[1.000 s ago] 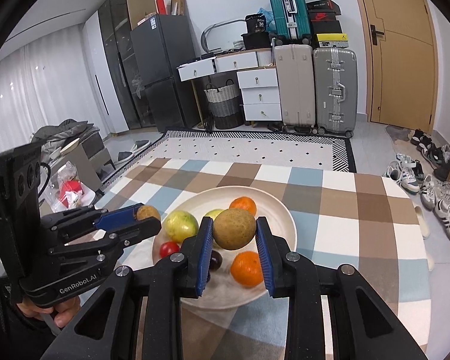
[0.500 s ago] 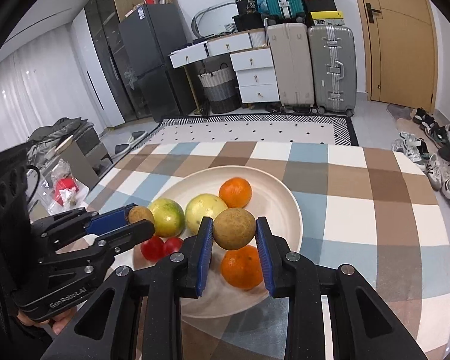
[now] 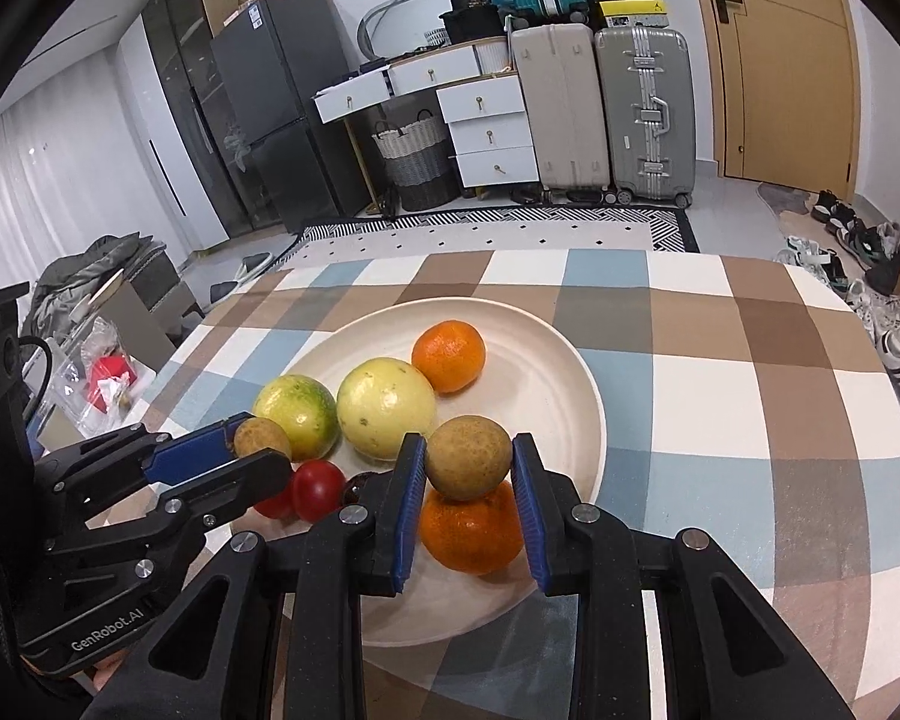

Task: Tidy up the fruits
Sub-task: 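Carry both kiwis onto the plate and open both tools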

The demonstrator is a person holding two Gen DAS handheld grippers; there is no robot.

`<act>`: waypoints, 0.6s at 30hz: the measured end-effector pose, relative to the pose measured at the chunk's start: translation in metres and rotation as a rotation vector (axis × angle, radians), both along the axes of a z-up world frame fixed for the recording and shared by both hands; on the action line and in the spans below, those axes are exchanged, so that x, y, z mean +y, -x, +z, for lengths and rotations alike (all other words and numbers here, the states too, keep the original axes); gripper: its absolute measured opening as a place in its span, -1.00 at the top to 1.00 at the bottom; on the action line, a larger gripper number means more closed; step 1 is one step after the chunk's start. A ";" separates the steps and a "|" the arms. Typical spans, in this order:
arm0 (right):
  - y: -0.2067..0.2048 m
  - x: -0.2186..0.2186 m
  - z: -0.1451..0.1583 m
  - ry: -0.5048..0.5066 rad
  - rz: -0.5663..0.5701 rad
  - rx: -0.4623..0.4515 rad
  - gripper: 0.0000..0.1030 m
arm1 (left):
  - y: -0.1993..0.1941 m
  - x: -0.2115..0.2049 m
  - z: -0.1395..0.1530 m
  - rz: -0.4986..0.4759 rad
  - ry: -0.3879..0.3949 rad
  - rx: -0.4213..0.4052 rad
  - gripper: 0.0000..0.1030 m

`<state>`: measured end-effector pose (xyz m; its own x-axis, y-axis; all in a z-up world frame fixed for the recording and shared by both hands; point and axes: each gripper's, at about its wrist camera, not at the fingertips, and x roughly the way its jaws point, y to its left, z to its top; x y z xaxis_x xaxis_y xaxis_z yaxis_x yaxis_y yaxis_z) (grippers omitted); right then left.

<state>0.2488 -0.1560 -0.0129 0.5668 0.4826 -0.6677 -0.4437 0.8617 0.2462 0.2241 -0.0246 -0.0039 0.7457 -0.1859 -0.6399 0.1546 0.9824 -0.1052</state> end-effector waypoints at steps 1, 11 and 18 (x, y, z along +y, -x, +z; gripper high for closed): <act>0.000 0.001 0.000 -0.001 0.007 0.002 0.43 | 0.000 0.000 0.000 0.000 -0.001 -0.001 0.55; 0.004 -0.004 0.007 -0.006 -0.005 -0.027 0.07 | 0.003 -0.003 0.005 -0.008 -0.020 -0.023 0.54; 0.011 -0.011 0.014 -0.007 -0.015 -0.055 -0.63 | 0.007 0.000 0.010 0.026 -0.034 -0.032 -0.01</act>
<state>0.2382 -0.1673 0.0015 0.6098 0.4785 -0.6318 -0.4437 0.8667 0.2281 0.2166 -0.0241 0.0062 0.7701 -0.1445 -0.6213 0.1317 0.9890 -0.0668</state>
